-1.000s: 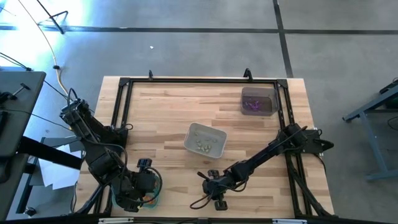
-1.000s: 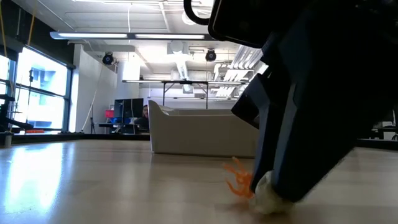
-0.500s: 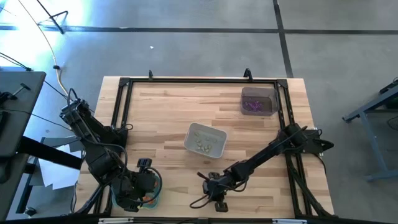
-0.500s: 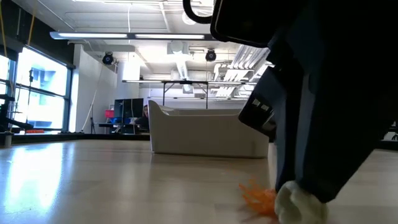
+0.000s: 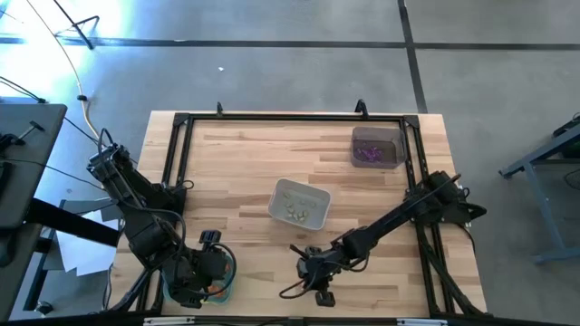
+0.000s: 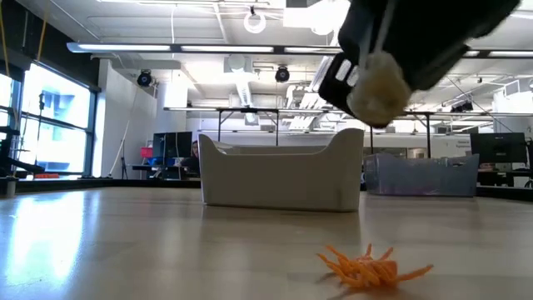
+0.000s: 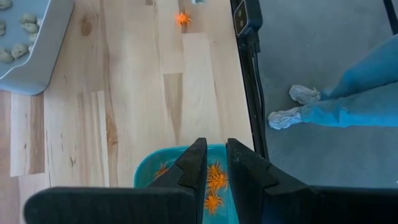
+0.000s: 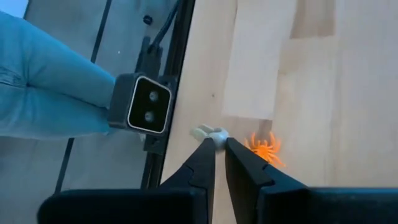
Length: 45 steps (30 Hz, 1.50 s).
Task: Sort Halloween decoration
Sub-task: Put the white skull toy into the white bin, then put the orange spider toy into the green bin
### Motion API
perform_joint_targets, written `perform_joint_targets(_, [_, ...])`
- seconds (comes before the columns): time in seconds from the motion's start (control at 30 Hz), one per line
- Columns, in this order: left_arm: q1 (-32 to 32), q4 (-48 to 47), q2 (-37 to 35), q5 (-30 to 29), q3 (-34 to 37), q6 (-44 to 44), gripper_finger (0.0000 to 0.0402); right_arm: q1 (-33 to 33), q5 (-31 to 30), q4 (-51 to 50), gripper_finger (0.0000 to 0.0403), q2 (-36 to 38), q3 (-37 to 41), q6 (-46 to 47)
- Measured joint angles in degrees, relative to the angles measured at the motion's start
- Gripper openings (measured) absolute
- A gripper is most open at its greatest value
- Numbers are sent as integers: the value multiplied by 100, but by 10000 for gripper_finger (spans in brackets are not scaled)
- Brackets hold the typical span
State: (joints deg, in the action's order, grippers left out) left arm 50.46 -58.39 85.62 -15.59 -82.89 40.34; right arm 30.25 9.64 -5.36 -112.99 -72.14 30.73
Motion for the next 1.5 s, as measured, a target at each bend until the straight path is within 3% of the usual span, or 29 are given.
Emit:
perform_joint_targets(0.43, [91,-103,0,2,-2,0,49,-421,-218,-291,29,625,-12,-115])
perform_joint_targets(0.87, [184,-208,0,0,-2,146,49,-251,-233,-482,37,360,-17,694])
perform_joint_targets(1.33, [225,-179,0,0,-2,272,49,-246,-162,-889,166,104,-17,785])
perform_joint_targets(1.5, [276,-179,0,-7,-2,414,49,-246,-47,-816,193,-133,-17,788])
